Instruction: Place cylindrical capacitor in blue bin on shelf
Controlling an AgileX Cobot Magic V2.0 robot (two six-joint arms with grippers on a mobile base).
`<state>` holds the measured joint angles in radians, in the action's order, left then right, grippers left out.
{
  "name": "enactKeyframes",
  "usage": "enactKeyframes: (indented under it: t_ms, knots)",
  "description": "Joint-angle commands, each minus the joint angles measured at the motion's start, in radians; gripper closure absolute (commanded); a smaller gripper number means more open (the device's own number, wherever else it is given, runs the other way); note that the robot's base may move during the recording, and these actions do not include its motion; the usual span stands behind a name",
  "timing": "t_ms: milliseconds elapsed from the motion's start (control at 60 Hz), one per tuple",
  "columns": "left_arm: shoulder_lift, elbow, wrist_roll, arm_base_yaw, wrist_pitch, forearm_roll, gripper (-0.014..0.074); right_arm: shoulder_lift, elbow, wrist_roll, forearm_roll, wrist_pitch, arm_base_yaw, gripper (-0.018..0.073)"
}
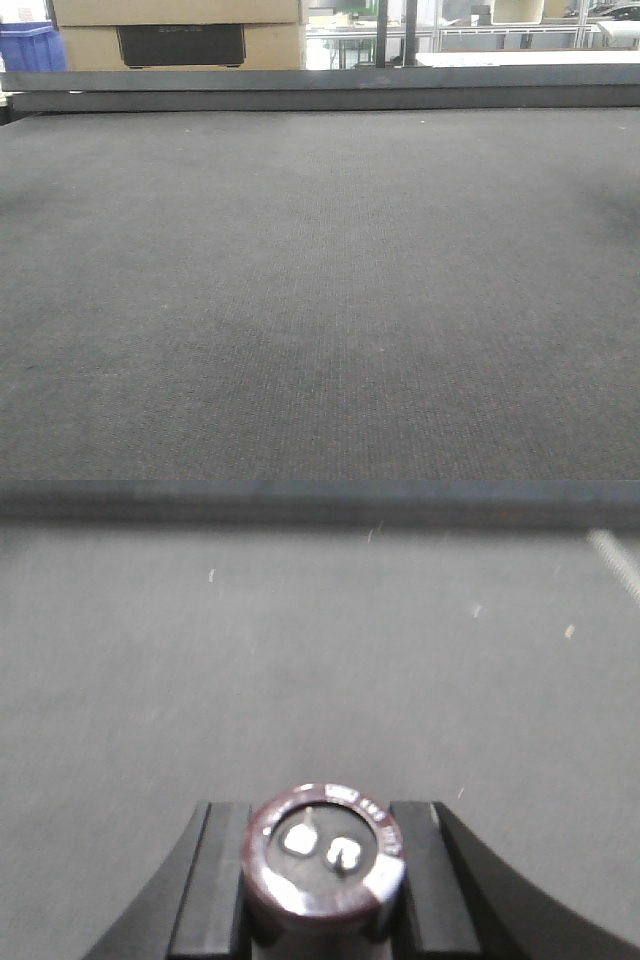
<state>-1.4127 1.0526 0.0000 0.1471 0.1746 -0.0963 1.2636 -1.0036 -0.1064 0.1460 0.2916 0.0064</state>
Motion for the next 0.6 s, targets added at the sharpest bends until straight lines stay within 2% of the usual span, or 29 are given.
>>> enactKeyframes:
  t_ms: [0,167,350,583]
  knots:
    - [0.054,0.040,0.000,0.052,0.090,0.043,0.0707,-0.011,-0.042,-0.033,-0.008,0.079,0.034,0.0727]
    - [0.125,0.077,0.000,0.139,0.166,0.096,0.0707,-0.030,-0.124,-0.044,-0.009,0.211,0.109,0.0727]
    - [0.220,0.079,0.000,0.214,0.220,0.096,0.0707,-0.112,-0.161,-0.044,-0.008,0.224,0.152,0.0727]
    - [0.354,0.079,0.000,0.259,0.335,0.096,0.0707,-0.245,-0.161,-0.044,-0.008,0.251,0.158,0.0727]
